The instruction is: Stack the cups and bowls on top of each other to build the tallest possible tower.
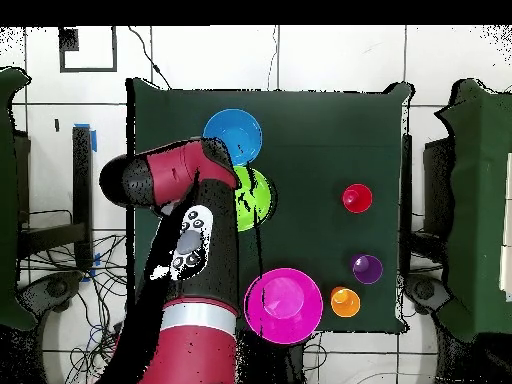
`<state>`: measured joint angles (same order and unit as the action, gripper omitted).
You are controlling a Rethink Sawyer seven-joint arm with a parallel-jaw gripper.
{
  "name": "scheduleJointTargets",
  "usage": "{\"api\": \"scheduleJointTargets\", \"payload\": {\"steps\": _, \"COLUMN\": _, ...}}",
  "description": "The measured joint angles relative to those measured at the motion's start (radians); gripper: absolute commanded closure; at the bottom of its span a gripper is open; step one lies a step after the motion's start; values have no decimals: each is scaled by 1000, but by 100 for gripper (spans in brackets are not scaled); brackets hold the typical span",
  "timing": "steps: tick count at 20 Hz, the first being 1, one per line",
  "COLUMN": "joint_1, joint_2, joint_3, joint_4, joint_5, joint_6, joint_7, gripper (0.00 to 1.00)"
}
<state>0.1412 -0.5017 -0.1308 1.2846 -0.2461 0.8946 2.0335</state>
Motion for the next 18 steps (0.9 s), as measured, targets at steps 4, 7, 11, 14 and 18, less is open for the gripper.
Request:
{"api": "scheduleJointTargets", "payload": {"steps": 4, "joint_1": 0, "joint_2": -1, "joint_3": -6, "joint_4": 2, "joint_5": 0, "joint_6": -8, "joint_7": 0, "gripper": 100}}
{"api": "scheduleJointTargets", "payload": {"steps": 7, "joint_1": 0, "joint_2": -1, "joint_3": -10, "joint_4": 2, "joint_5": 0, "joint_6": -8, "joint_7": 0, "gripper": 100}}
{"api": "scheduleJointTargets", "payload": {"steps": 11, "joint_1": 0, "joint_2": -1, "joint_3": -15, "joint_4": 3, "joint_5": 0, "joint_6": -8, "joint_7": 0, "gripper": 100}}
{"api": "scheduleJointTargets", "payload": {"steps": 14, "joint_1": 0, "joint_2": 0, "joint_3": -19, "joint_4": 5, "joint_5": 0, "joint_6": -8, "joint_7": 0, "gripper": 100}}
{"api": "scheduleJointTargets", "payload": {"steps": 18, "joint_1": 0, "joint_2": 2, "joint_3": -26, "joint_4": 5, "joint_5": 0, "joint_6": -8, "joint_7": 0, "gripper": 100}}
